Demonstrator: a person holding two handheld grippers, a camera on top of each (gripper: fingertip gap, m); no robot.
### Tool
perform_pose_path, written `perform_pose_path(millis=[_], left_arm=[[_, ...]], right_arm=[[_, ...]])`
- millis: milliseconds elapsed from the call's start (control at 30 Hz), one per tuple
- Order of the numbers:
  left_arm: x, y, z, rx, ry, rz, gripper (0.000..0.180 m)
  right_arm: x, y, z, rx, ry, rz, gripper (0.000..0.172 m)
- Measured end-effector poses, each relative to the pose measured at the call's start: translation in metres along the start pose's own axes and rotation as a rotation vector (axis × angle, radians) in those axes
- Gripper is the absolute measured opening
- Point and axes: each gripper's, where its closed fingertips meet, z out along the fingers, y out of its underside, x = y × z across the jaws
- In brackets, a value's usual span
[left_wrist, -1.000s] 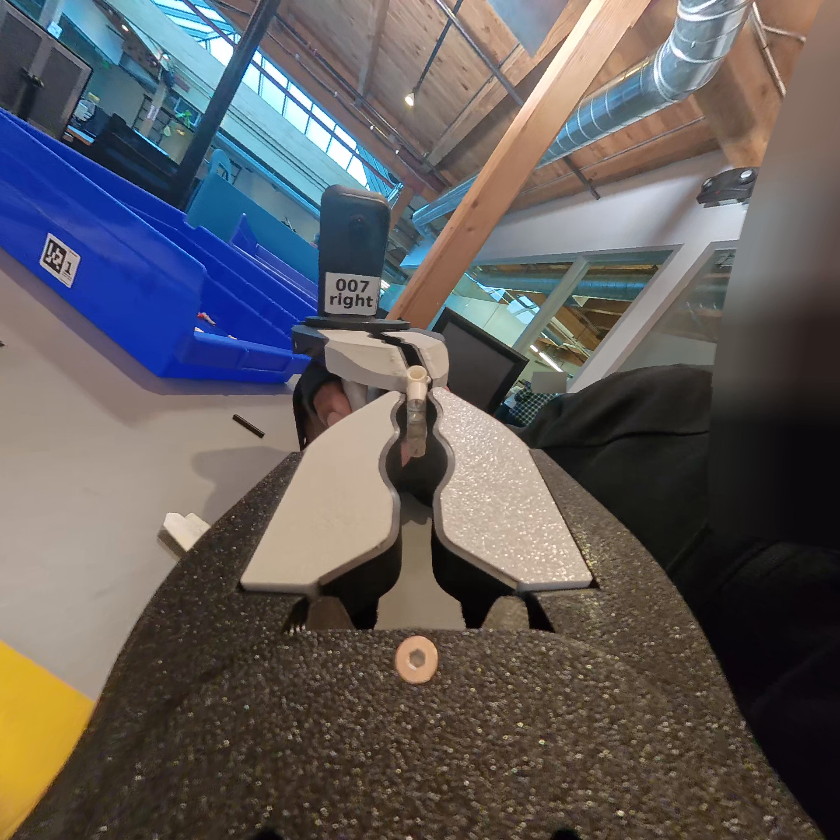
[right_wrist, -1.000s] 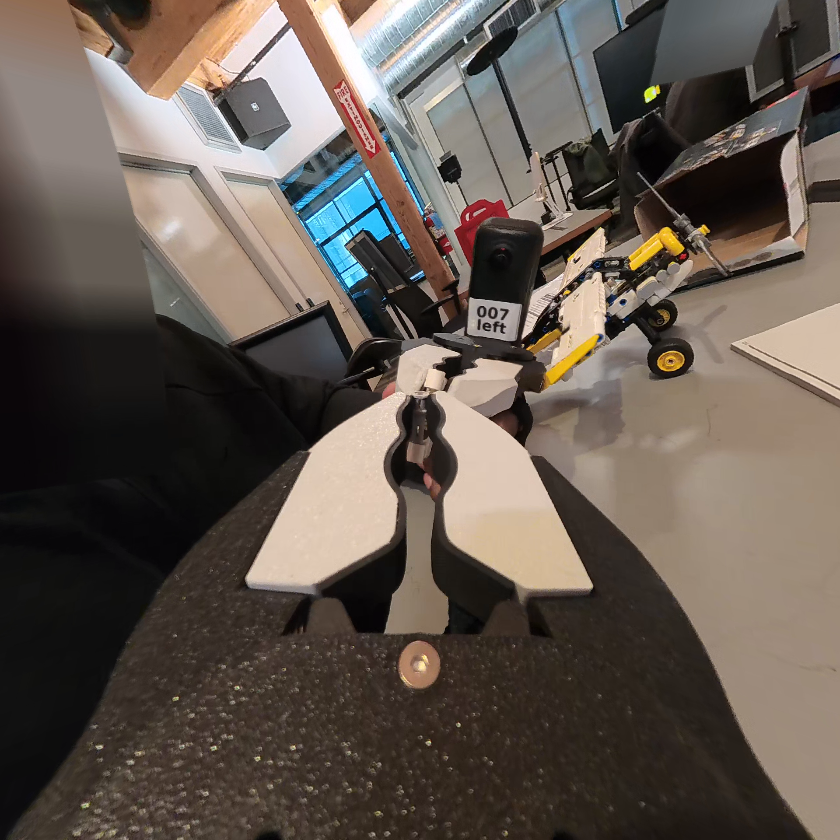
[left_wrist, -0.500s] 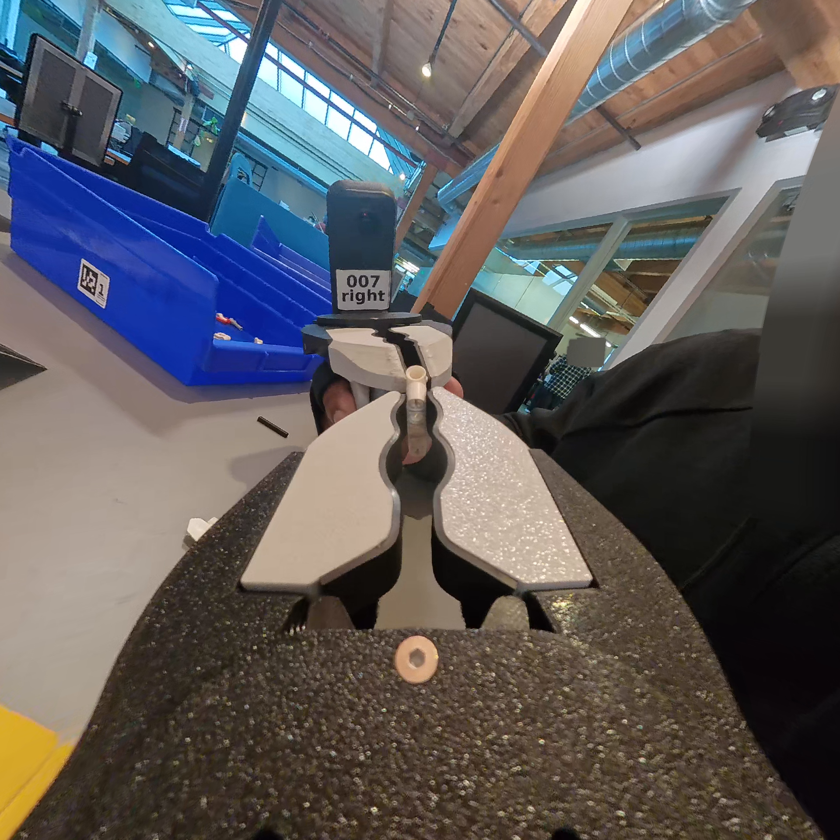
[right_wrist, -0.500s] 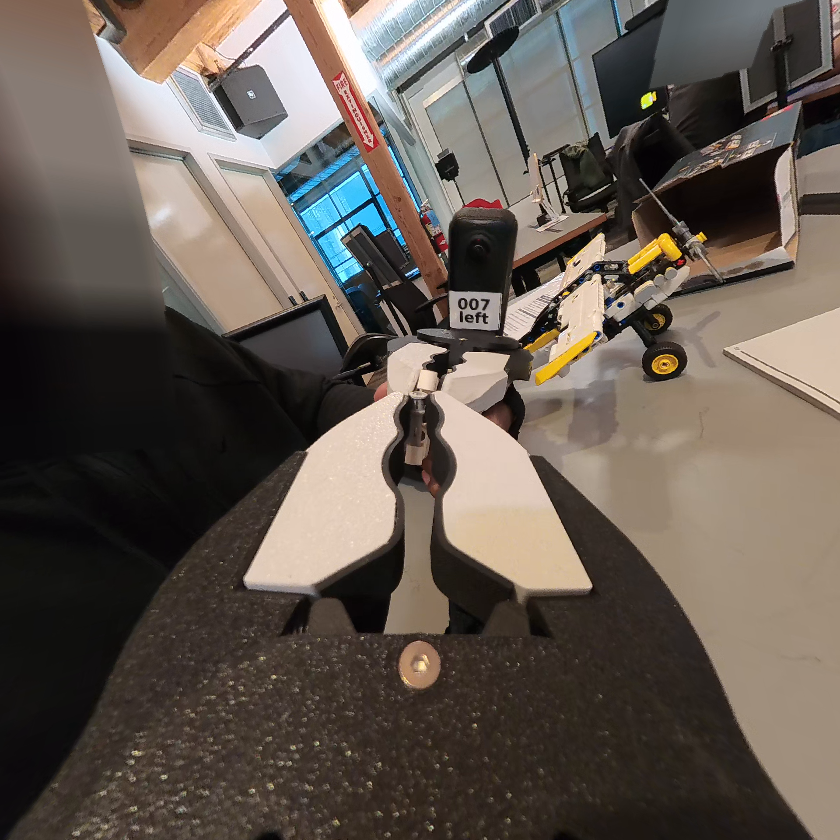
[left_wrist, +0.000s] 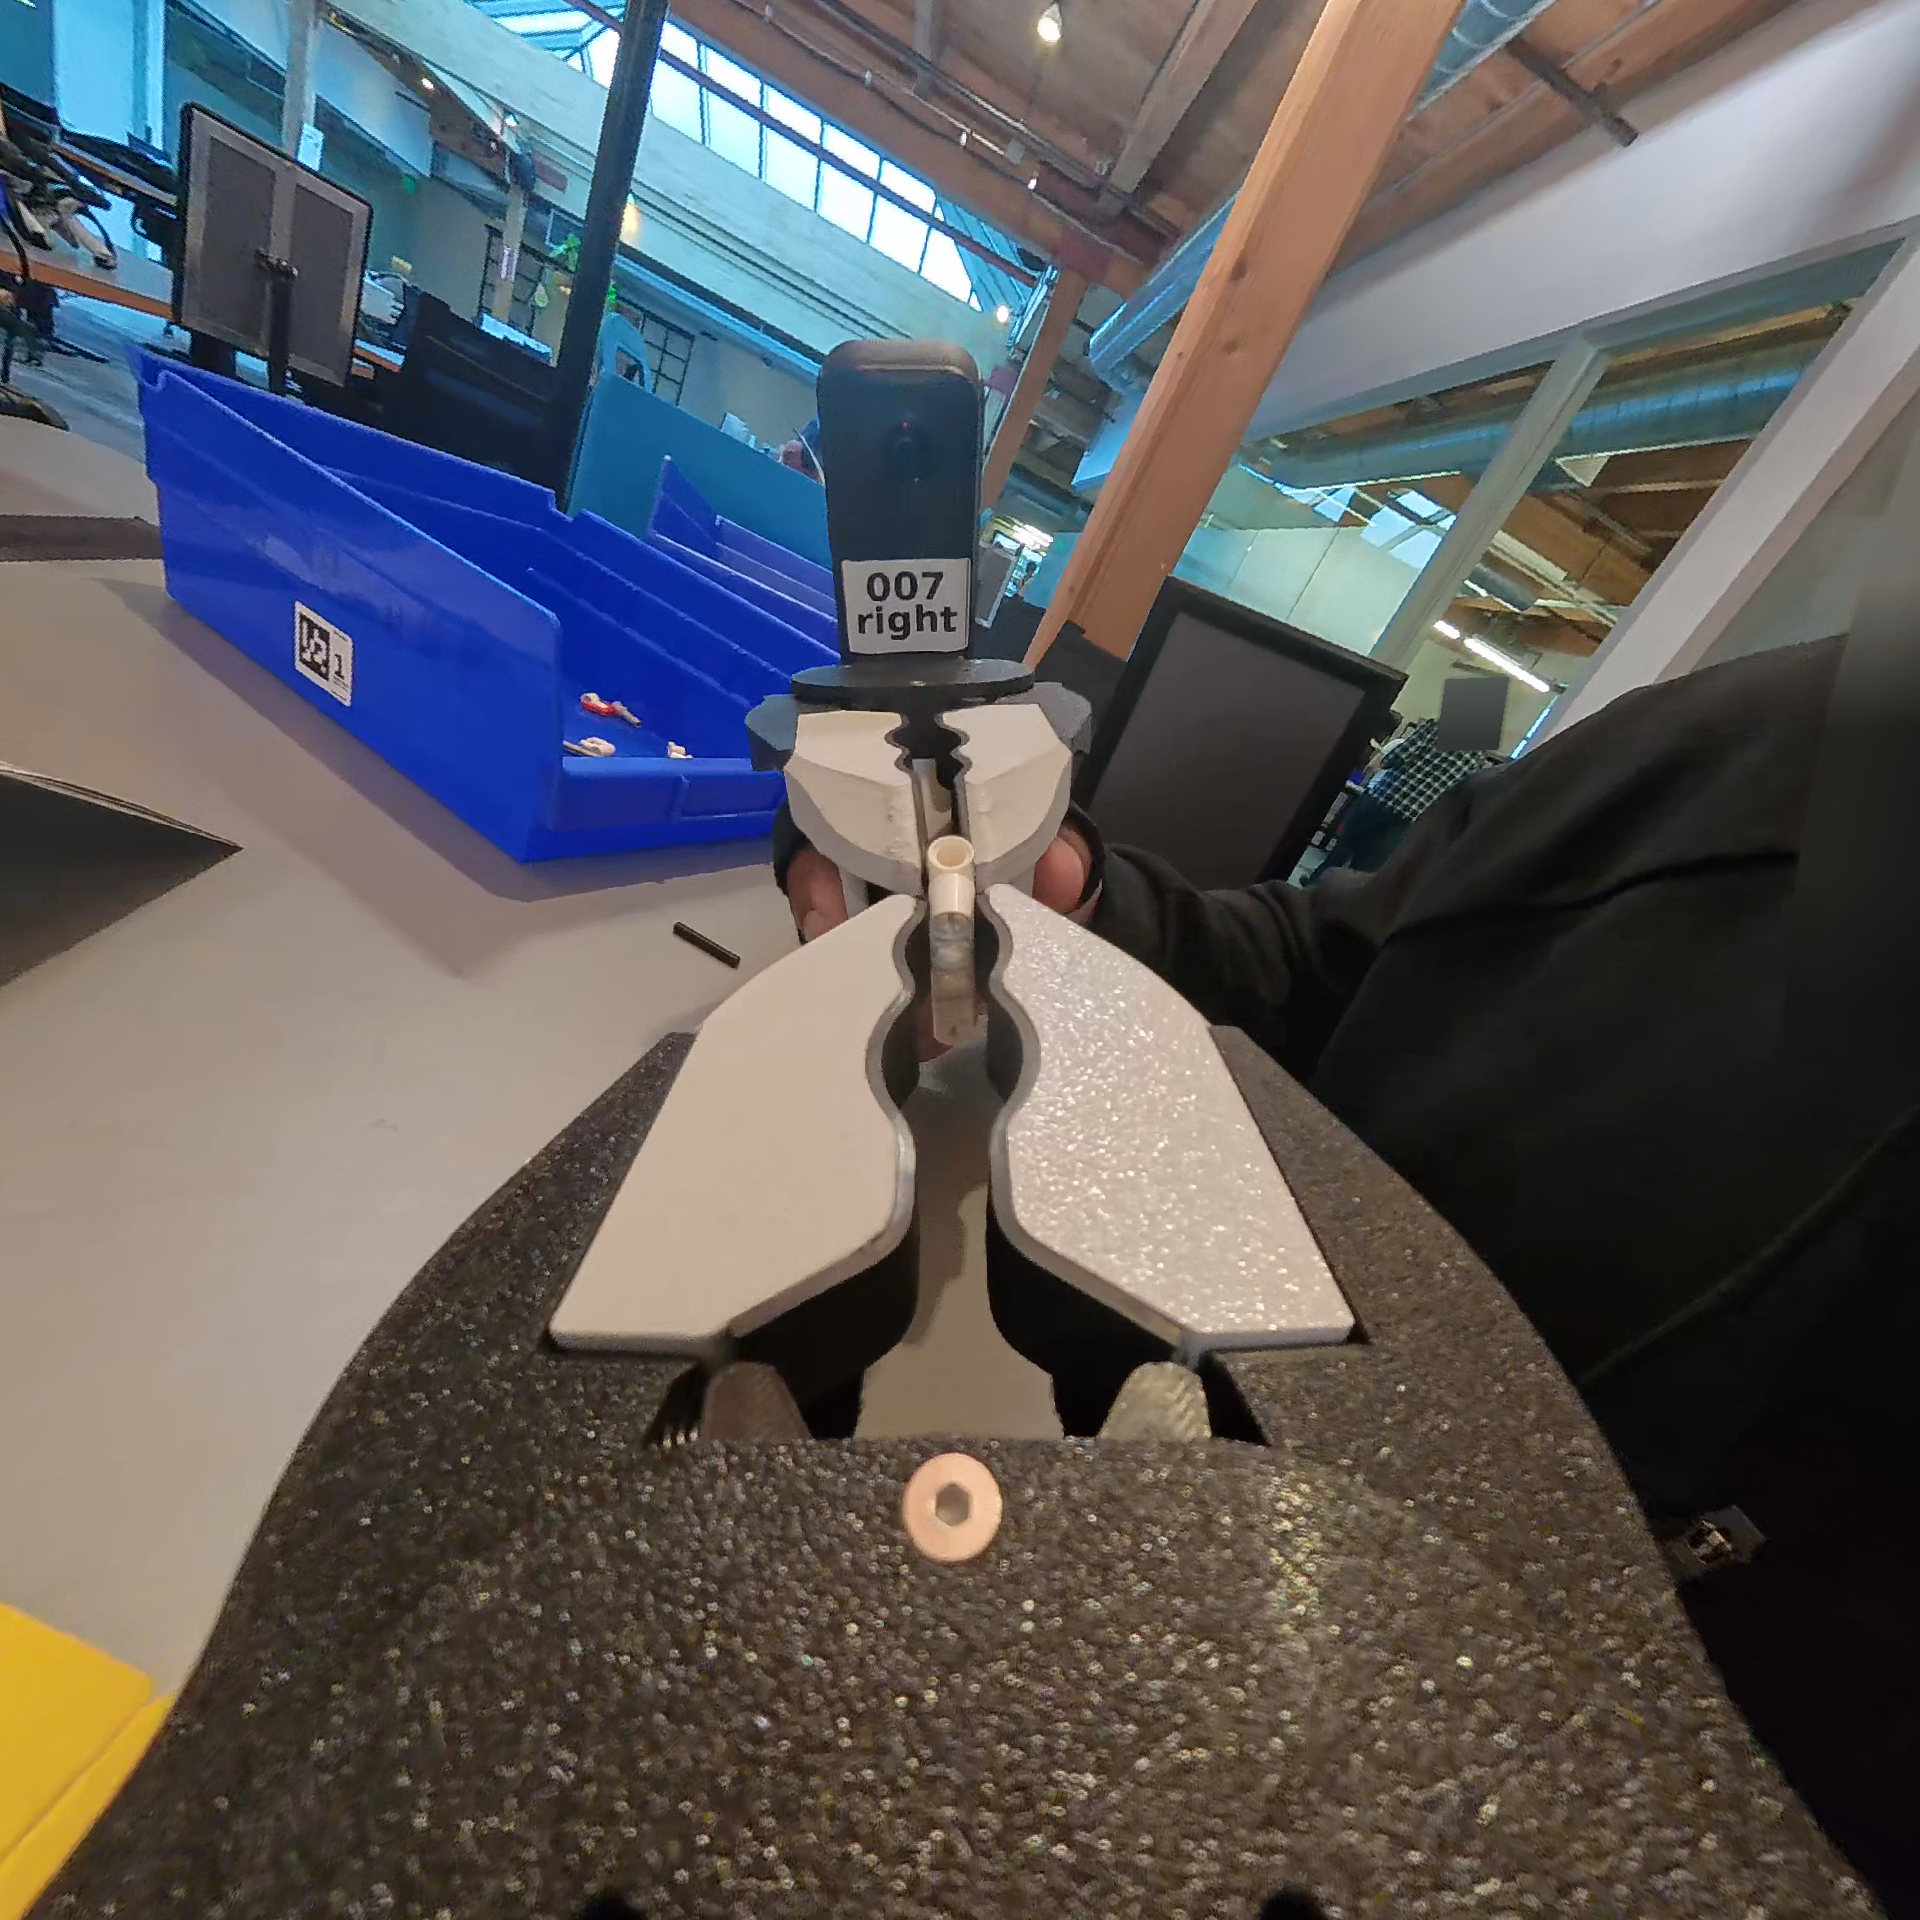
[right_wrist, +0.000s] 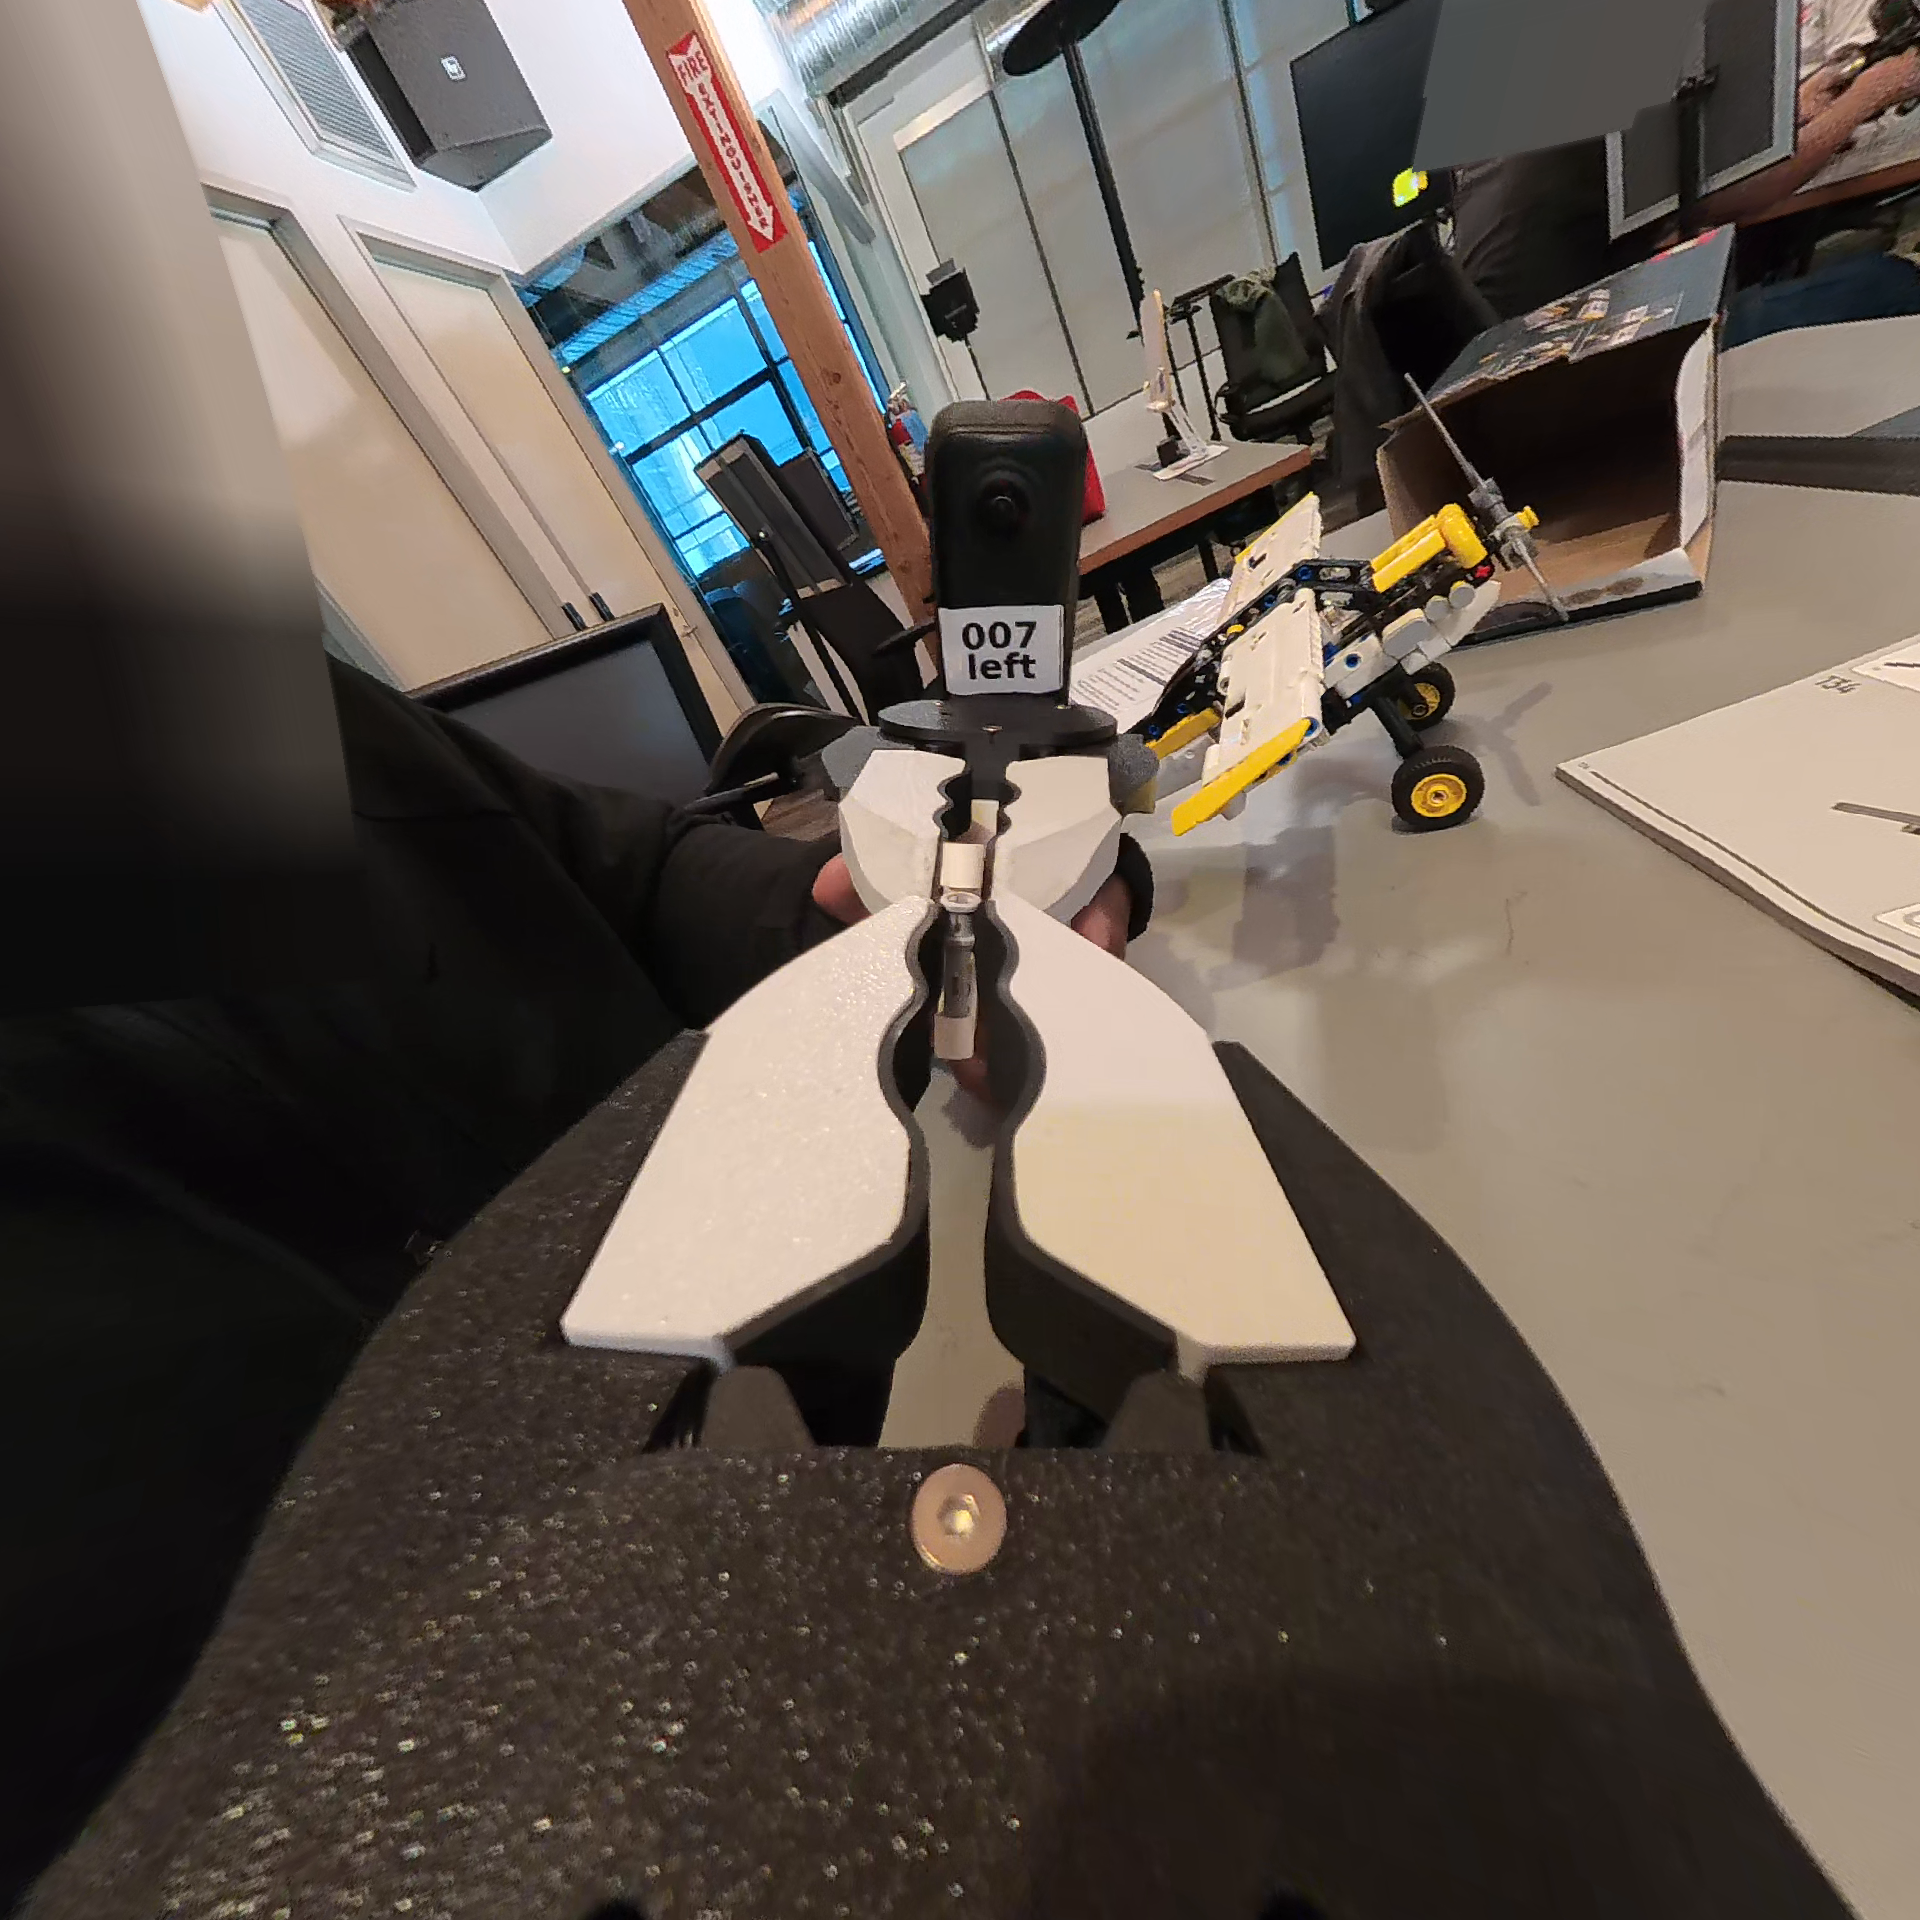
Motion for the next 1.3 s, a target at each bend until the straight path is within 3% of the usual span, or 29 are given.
perform_pose_path(millis=[233,333,467,633,767,867,1100,1300], left_arm=[[-0.001,-0.002,0.001,0.009,-0.003,-0.025,0.008],[-0.001,-0.013,-0.004,0.081,0.008,-0.062,0.009],[-0.007,-0.015,-0.007,0.093,-0.007,-0.106,0.0],[-0.019,-0.009,-0.006,0.065,-0.114,-0.07,0.005],[-0.028,-0.008,-0.015,0.052,-0.333,0.058,0.01],[-0.009,0.018,-0.017,-0.062,-0.34,0.149,0.011],[0.017,0.101,-0.015,-0.562,-0.285,0.266,0.031],[0.022,0.142,-0.017,-0.833,-0.276,0.449,0.038]], right_arm=[[0.0,-0.001,-0.001,-0.006,0.01,-0.012,0.005],[0.001,0.003,0.0,-0.034,0.026,-0.027,0.005],[0.001,0.006,0.004,-0.039,0.025,-0.028,0.005],[0.008,0.019,0.0,-0.073,0.065,-0.009,0.005],[0.018,0.027,-0.011,-0.061,0.174,-0.017,0.005],[0.024,0.038,-0.021,-0.088,0.256,-0.061,0.006],[0.022,0.053,-0.019,-0.202,0.222,-0.099,0.006],[0.017,0.066,-0.017,-0.301,0.205,-0.125,0.005]])
